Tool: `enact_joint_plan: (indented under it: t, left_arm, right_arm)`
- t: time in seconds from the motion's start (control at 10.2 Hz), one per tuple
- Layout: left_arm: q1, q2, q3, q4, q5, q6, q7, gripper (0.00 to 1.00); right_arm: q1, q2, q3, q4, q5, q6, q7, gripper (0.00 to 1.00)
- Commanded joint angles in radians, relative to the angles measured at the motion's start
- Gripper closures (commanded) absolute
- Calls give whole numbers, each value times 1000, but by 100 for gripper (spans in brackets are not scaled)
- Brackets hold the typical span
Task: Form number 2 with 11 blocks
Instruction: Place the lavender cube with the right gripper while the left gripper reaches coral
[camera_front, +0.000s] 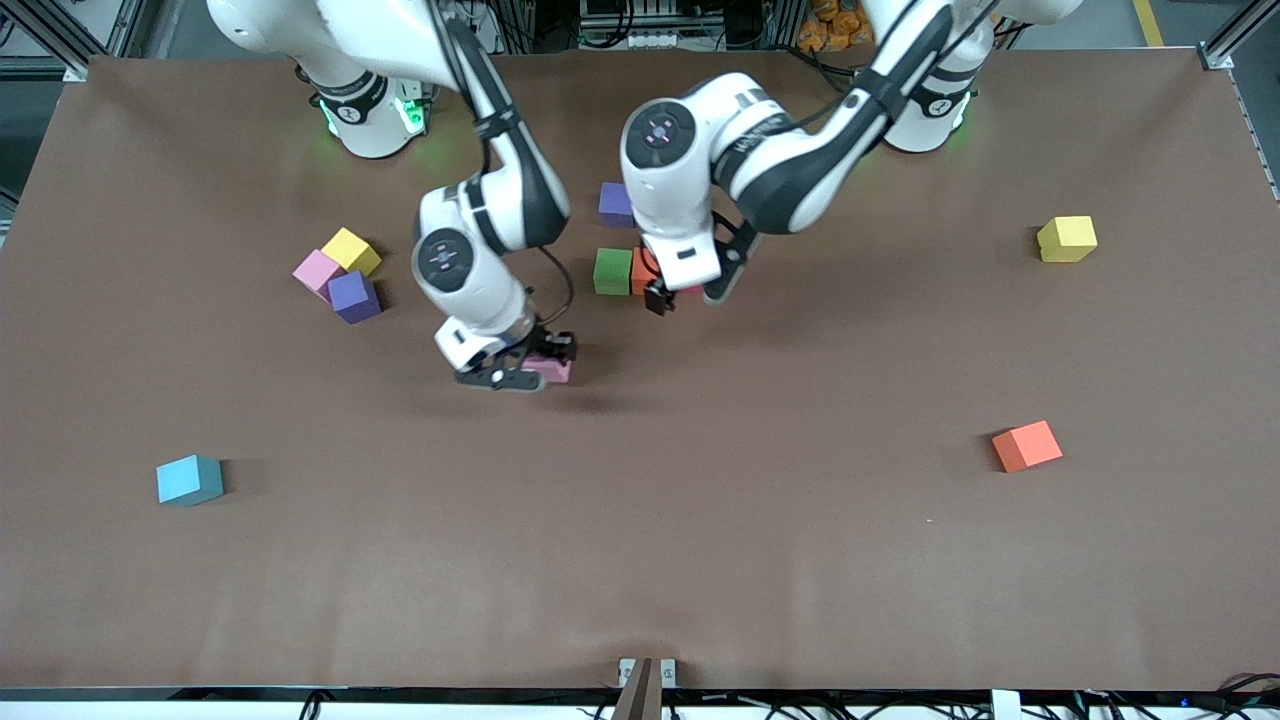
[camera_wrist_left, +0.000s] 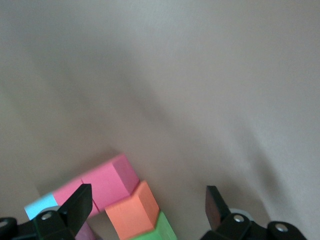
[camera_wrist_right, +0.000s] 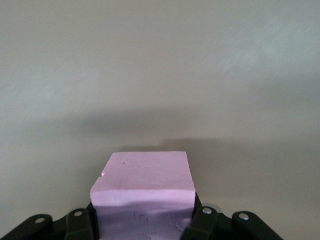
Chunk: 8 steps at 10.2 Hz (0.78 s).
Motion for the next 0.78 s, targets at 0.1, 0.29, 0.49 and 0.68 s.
enact_joint_plan:
  t: [0.1,0.29,0.49,0.68]
  left_arm:
    - [144,-73,-16,-17,9,-59,371,0]
    - [224,-74,-17,-13,6,-57,596,0]
    - [299,-73,-8,-5,-51,-57,833,0]
    - [380,-64,-5,-2,-42,-56,1040,0]
  right_arm:
    - [66,80,-1,72,1,-6,124,74]
    - [42,80,55,69,-1,-12,124,74]
    - [11,77,115,60,-1,-15,125,74]
    - [14,77,132,52,-5,-14,159,75]
